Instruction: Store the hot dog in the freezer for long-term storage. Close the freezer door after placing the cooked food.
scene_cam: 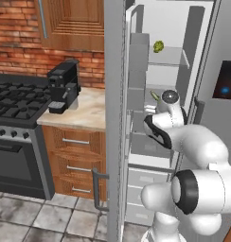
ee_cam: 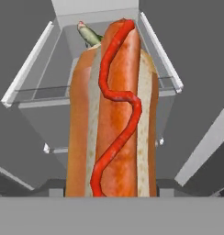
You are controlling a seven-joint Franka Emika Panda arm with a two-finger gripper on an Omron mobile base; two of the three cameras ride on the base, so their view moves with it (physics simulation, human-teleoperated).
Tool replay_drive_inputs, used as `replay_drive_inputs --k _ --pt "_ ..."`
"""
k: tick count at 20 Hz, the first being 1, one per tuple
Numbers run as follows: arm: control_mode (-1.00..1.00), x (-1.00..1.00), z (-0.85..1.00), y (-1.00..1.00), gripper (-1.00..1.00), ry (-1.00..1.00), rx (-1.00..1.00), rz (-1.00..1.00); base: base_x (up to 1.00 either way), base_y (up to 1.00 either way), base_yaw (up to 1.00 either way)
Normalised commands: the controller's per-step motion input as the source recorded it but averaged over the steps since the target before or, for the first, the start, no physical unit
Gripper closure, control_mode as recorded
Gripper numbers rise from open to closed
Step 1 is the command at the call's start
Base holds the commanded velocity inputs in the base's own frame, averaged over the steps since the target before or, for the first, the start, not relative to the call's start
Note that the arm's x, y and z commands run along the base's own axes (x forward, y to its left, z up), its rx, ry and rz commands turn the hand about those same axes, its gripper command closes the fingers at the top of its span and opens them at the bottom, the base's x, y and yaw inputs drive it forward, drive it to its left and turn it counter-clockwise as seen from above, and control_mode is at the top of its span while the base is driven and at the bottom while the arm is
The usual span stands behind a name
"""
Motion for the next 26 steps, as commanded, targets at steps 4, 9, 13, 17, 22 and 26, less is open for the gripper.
replay_drive_inputs --k 4,9,13,17,22,26 --pt "-1.00 0.62 0.00 -0.43 1.00 0.00 0.00 0.00 0.00 0.00 0.00" --pt "-1.00 0.62 0.01 -0.14 1.00 0.02 0.00 0.00 0.00 0.00 0.00" --pt "-1.00 0.65 0.00 -0.04 1.00 0.00 0.00 0.00 0.00 0.00 0.00" --pt "-1.00 0.65 0.00 -0.28 1.00 0.00 0.00 0.00 0.00 0.00 0.00" --pt "-1.00 0.66 0.00 -0.24 1.00 0.04 0.00 0.00 0.00 0.00 0.00" --pt "-1.00 0.64 0.00 -0.11 1.00 0.04 0.00 0.00 0.00 0.00 0.00"
